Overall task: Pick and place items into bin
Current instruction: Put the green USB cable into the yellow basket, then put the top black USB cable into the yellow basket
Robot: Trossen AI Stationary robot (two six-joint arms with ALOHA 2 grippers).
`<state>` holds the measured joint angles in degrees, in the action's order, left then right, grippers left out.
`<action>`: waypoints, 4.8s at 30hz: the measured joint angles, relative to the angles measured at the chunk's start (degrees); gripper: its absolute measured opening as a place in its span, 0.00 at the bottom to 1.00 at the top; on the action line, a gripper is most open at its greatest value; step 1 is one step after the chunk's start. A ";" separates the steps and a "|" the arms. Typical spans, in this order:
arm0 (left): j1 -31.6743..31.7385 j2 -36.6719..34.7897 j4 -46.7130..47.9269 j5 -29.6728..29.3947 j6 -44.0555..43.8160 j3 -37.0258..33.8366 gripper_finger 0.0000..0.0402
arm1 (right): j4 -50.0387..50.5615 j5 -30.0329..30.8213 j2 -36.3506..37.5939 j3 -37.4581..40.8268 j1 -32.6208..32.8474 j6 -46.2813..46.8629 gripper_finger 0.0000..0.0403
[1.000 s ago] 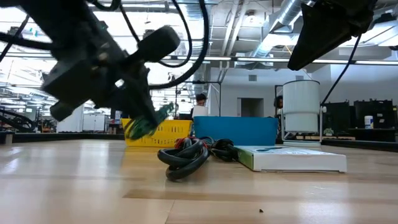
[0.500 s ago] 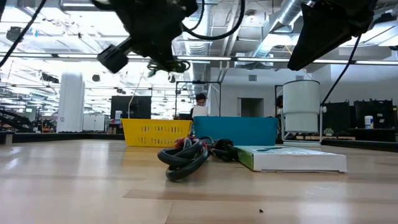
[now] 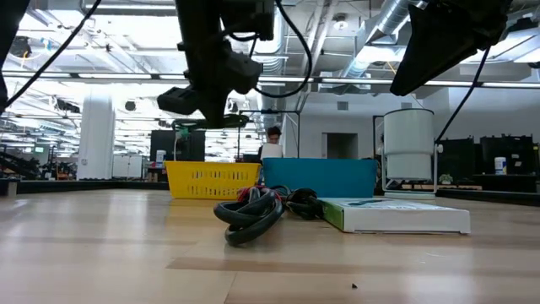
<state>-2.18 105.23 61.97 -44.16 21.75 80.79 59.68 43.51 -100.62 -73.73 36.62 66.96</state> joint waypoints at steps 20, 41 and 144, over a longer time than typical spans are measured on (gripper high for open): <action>7.18 0.00 -4.87 9.72 1.19 0.00 0.11 | -0.09 -0.02 0.00 0.00 0.00 0.00 0.20; 6.66 0.00 -3.51 5.64 -1.37 0.22 0.24 | -0.09 -0.02 0.00 0.00 0.00 -0.05 0.20; -28.32 -72.24 -65.91 24.34 -25.33 -61.86 0.10 | -62.87 -23.94 -10.04 -4.94 -30.66 -52.65 0.15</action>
<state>-30.50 32.99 -3.94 -19.81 -3.58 18.94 -3.19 19.57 -110.65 -78.67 5.96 14.30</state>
